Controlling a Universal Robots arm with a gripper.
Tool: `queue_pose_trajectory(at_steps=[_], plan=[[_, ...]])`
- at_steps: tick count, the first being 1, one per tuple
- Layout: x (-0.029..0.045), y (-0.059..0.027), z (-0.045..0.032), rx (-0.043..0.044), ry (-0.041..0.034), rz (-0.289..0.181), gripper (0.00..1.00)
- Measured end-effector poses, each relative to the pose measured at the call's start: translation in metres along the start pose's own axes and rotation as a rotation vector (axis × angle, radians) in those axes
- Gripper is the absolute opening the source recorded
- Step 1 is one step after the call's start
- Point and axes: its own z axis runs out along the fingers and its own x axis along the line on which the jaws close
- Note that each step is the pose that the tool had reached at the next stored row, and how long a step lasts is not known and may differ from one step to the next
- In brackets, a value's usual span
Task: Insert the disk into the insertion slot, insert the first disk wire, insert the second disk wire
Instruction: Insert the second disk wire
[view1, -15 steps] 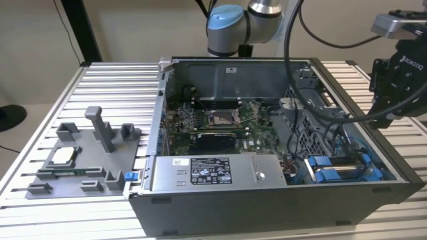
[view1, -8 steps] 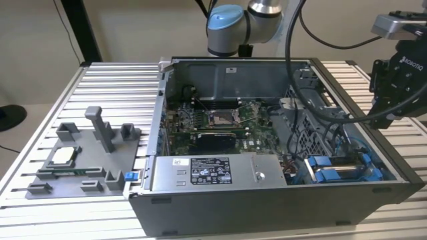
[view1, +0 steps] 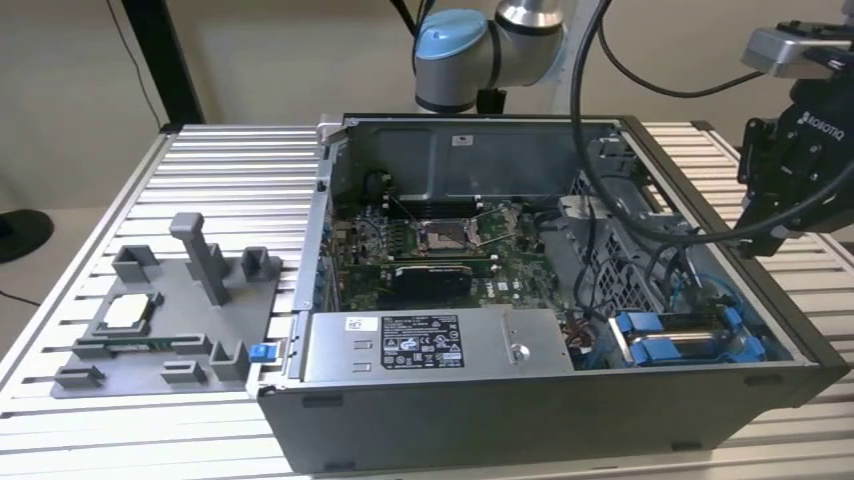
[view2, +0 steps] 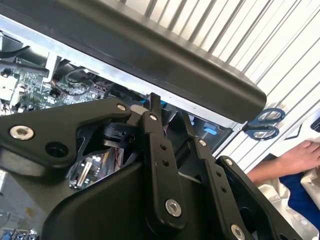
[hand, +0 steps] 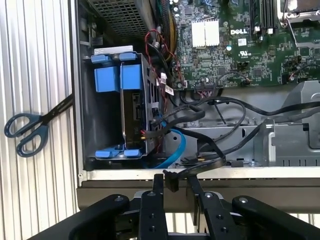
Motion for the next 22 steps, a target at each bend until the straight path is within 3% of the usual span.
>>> queue_pose_trajectory(at_steps=[3, 4, 11, 14, 17, 18, 22], plan=[[-0.0003, -0.0005, -0.0001, -0.0015, 0.0003, 0.0, 1.0], [-0.0003, -0.0007, -0.0001, -0.0022, 0.0005, 0.0, 0.0], [-0.0003, -0.0013, -0.0001, -0.008, 0.0021, -0.001, 0.0], [-0.0004, -0.0028, -0.0002, -0.027, 0.0052, -0.003, 0.0], [-0.0006, -0.0034, -0.0003, -0.0363, 0.0061, -0.004, 0.0], [-0.0005, -0.0035, -0.0003, -0.0383, 0.0063, -0.004, 1.0], [-0.0007, -0.0047, 0.0002, -0.0499, 0.0074, -0.005, 1.0]])
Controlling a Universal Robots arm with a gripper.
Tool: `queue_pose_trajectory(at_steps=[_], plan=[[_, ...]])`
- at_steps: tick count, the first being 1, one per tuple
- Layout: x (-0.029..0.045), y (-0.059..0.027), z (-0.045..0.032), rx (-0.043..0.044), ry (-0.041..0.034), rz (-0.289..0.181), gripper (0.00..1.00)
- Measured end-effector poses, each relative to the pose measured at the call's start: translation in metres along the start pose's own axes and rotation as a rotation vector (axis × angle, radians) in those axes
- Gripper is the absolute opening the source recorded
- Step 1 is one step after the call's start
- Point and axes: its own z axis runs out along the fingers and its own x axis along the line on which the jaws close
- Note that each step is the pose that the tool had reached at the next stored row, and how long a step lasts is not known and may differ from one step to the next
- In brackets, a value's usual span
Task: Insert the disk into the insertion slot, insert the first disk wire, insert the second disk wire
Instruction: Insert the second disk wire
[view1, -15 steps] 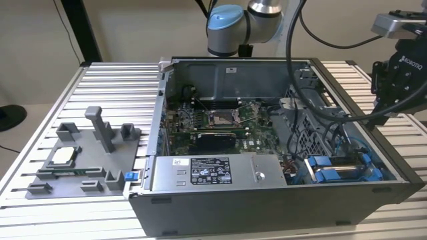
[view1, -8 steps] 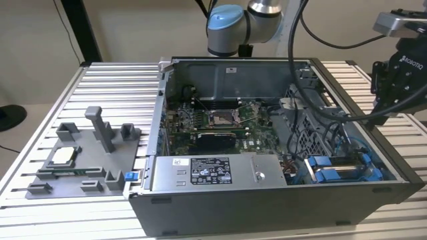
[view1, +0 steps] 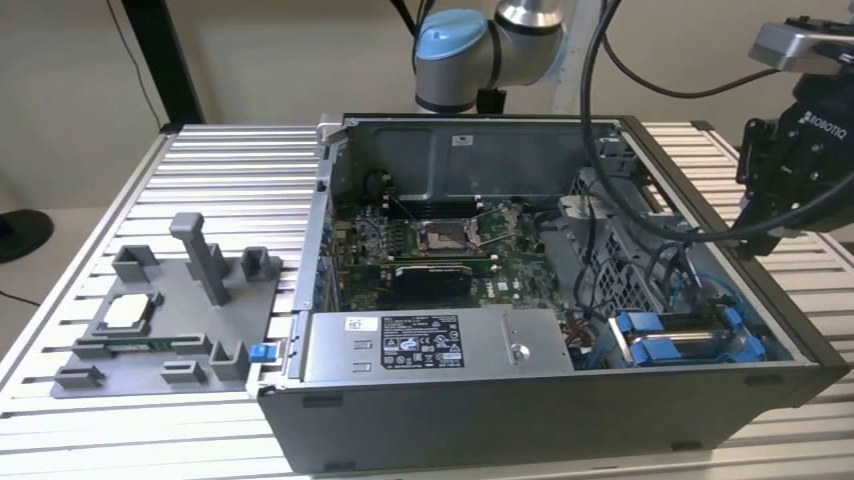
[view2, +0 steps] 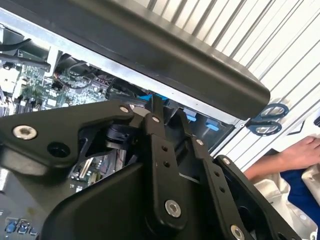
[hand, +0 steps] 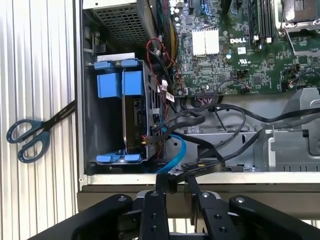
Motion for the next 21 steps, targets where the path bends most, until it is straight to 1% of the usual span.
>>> queue_pose_trajectory(at_steps=[4, 5, 6, 9, 10, 11, 12, 15, 17, 18, 21], plan=[[-0.0005, -0.0044, 0.0014, -0.0219, 0.0076, -0.002, 1.0], [-0.0006, -0.0051, 0.0015, -0.0257, 0.0092, -0.002, 1.0], [-0.0007, -0.0057, 0.0014, -0.0275, 0.0103, -0.002, 1.0], [-0.0007, -0.0069, 0.0009, -0.0319, 0.0135, -0.003, 1.0], [-0.0008, -0.0073, 0.0008, -0.0329, 0.0158, -0.004, 1.0], [-0.0008, -0.0076, 0.0007, -0.0334, 0.0196, -0.004, 1.0], [-0.0007, -0.0078, 0.0005, -0.0337, 0.0256, -0.004, 1.0], [-0.0007, -0.0079, 0.0005, -0.0336, 0.0498, -0.003, 1.0], [-0.0008, -0.008, 0.0004, -0.0334, 0.0552, -0.002, 1.0], [-0.0009, -0.008, 0.0004, -0.0333, 0.0567, -0.002, 1.0], [-0.0011, -0.008, 0.0007, -0.0333, 0.0577, -0.002, 1.0]])
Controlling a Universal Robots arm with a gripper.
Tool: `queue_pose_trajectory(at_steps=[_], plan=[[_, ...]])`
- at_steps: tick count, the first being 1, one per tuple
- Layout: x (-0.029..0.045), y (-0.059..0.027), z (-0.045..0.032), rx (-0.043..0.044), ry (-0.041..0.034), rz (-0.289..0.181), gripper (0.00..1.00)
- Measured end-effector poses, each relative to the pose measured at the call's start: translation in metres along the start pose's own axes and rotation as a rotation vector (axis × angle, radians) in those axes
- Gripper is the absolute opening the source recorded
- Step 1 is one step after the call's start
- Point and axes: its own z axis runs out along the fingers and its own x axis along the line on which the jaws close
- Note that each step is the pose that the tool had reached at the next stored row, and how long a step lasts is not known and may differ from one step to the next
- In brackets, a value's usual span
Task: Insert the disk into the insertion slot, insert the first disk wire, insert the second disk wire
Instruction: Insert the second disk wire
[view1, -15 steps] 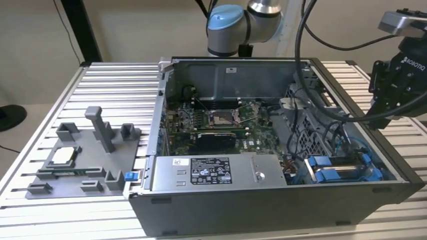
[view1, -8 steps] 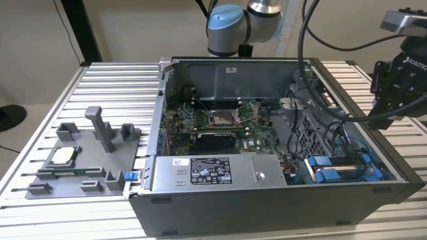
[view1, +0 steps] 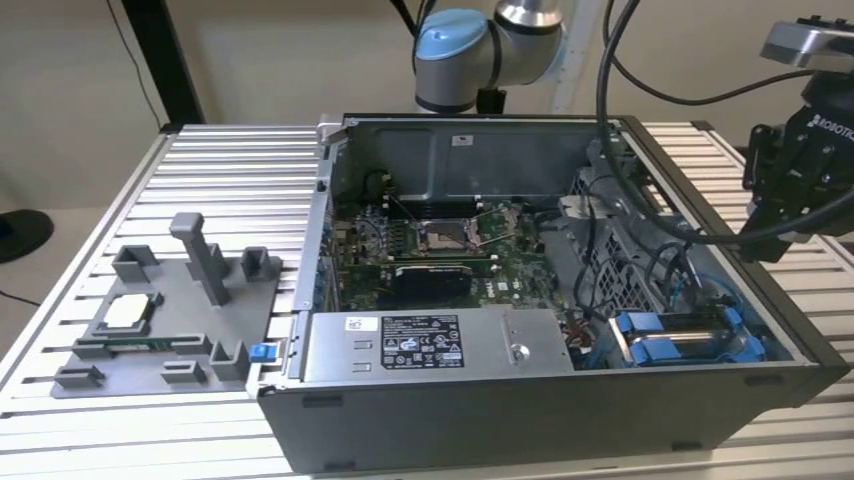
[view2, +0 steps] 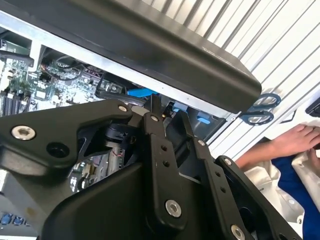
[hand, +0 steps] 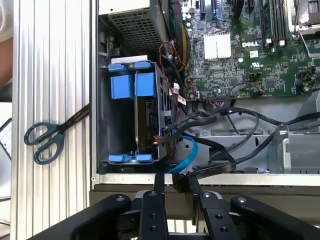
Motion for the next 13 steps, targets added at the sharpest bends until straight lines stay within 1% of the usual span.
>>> queue_pose_trajectory(at_steps=[8, 9, 13], plan=[[-0.0003, -0.0001, 0.0011, 0.0, 0.0002, 0.0, 1.0], [-0.0003, -0.0002, 0.0011, 0.0, 0.0002, 0.0, 0.0], [-0.0003, -0.0002, 0.0012, 0.0, 0.0002, 0.0, 0.0]])
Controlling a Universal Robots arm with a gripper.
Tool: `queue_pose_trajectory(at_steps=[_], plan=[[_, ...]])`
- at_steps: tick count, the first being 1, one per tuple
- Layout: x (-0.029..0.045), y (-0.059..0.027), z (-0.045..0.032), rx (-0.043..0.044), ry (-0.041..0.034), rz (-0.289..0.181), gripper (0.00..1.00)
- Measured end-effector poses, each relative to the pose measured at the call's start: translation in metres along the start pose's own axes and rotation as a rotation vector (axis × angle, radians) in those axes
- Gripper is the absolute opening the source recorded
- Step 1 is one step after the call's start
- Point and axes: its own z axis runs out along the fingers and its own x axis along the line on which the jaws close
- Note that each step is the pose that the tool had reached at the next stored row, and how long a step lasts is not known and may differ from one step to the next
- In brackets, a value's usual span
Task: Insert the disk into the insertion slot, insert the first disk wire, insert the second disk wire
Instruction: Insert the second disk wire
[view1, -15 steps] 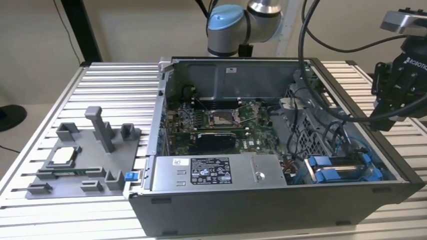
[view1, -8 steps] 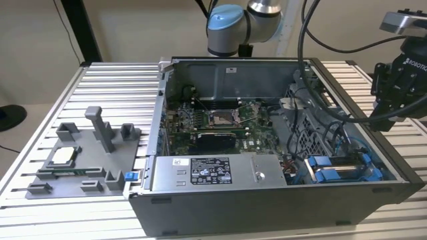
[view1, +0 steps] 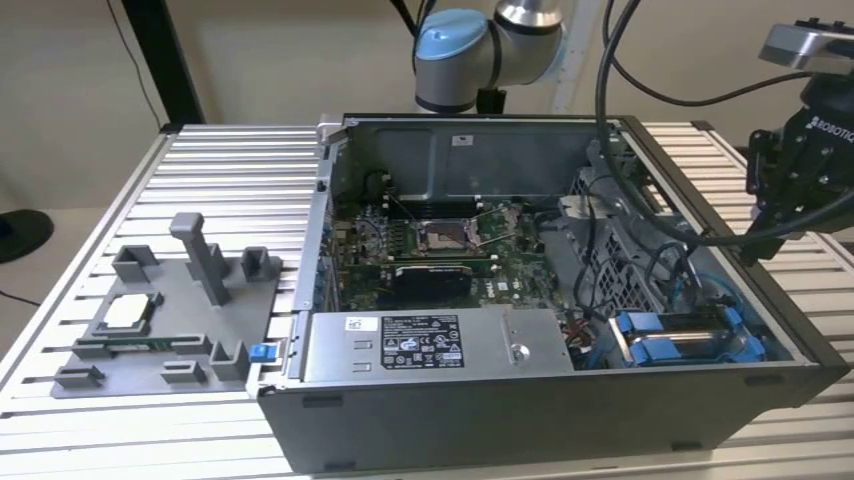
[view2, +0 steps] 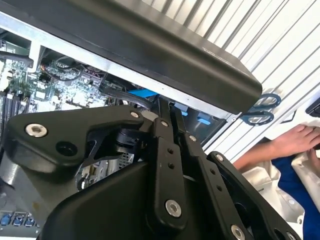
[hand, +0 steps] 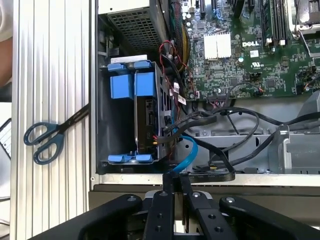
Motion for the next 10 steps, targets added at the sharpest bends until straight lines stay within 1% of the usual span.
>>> queue_pose_trajectory(at_steps=[6, 8, 10], plan=[[0.0003, 0.0006, -0.0011, -0.0001, -0.0002, 0.0, 0.0], [0.0012, 0.0025, -0.0028, 0.0, 0.0, 0.0, 0.0], [0.0026, 0.0067, -0.0028, 0.0, -0.0003, 0.0, 0.0]])
